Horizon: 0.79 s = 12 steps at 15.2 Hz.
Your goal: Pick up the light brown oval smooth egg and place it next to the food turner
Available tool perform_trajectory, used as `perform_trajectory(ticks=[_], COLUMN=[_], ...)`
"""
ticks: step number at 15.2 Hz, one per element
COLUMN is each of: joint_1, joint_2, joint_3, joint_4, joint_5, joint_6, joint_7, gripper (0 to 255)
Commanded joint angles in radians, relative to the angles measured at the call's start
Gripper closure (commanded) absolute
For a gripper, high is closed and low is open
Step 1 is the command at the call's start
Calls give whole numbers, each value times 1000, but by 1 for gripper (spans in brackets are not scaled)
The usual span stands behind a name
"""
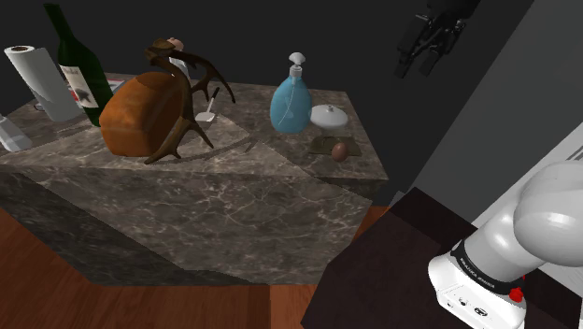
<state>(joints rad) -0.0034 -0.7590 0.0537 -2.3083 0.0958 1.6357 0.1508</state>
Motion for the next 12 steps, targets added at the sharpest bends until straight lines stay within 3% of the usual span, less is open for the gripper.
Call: perform_trajectory(ticks=[1,12], joint_1=[0,-28], joint_2=[0,193], joint_3=[0,123], joint_4=[0,-199], joint_5=[0,-60], joint_6=[0,376], joint_7=[0,109], gripper=[0,0])
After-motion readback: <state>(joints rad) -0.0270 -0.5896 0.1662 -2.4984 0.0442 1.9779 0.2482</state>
